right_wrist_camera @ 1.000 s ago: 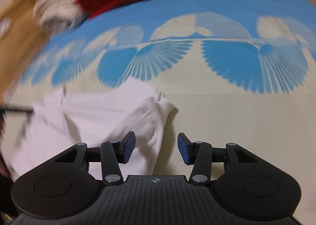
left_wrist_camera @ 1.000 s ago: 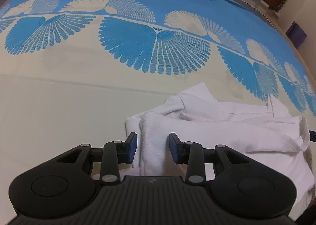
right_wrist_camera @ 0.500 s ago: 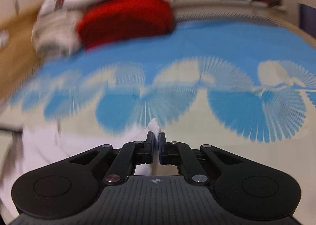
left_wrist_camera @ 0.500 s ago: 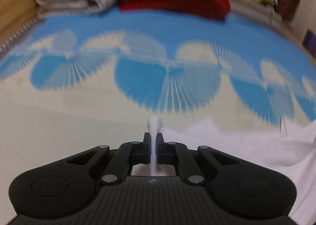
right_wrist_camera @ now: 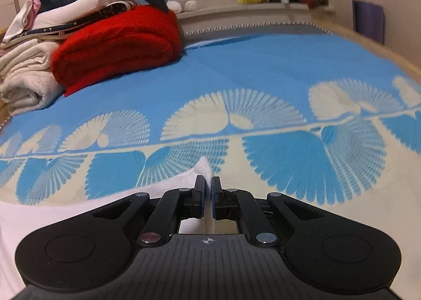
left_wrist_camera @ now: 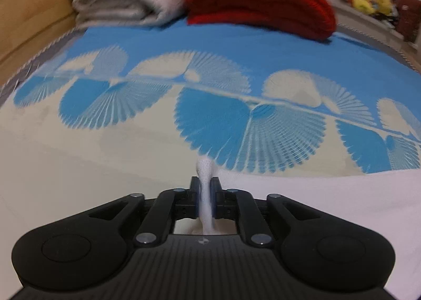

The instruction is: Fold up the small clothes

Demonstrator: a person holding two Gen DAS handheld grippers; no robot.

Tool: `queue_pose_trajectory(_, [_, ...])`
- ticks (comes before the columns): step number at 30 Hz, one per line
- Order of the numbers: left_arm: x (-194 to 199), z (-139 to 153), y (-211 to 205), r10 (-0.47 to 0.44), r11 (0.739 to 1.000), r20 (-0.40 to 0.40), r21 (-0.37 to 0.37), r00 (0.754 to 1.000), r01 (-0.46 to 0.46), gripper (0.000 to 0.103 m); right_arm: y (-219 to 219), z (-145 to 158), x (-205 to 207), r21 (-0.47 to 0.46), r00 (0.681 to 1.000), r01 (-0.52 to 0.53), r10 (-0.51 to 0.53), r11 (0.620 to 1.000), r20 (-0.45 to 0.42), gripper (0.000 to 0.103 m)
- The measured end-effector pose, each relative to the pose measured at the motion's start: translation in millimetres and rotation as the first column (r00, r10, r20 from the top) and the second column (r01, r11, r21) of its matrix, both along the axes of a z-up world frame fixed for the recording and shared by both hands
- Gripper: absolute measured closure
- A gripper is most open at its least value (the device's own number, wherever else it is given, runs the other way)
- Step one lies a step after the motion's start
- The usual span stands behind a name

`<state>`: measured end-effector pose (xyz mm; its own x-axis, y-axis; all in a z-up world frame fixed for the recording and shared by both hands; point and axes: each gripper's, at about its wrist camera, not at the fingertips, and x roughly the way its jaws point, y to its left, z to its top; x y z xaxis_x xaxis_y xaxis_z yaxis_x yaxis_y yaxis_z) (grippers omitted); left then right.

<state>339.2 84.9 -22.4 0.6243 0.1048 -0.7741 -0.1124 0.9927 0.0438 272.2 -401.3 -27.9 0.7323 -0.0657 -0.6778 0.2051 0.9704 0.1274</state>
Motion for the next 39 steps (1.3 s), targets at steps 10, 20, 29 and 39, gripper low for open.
queue_pose_trajectory(10, [-35, 29, 11, -0.075, 0.988, -0.032, -0.135, 0.997, 0.070, 0.071, 17, 23, -23, -0.073, 0.992, -0.046, 0.037, 0.996, -0.123, 0.058])
queue_pose_trajectory(20, [-131, 82, 36, -0.128, 0.983, -0.041, -0.141, 0.991, 0.121, 0.070, 38, 91, -135, -0.043, 0.988, -0.141, 0.138, 0.989, -0.064, 0.042])
queue_pose_trajectory(29, [-168, 13, 89, -0.010, 0.953, -0.235, -0.297, 0.972, -0.062, 0.071, 7, 37, -195, 0.112, 0.985, 0.108, -0.091, 0.988, -0.145, 0.049])
queue_pose_trajectory(39, [-162, -14, 66, -0.061, 0.942, -0.327, -0.331, 0.943, -0.054, 0.067, 14, -1, -177, 0.111, 0.960, 0.058, -0.025, 0.992, -0.279, 0.049])
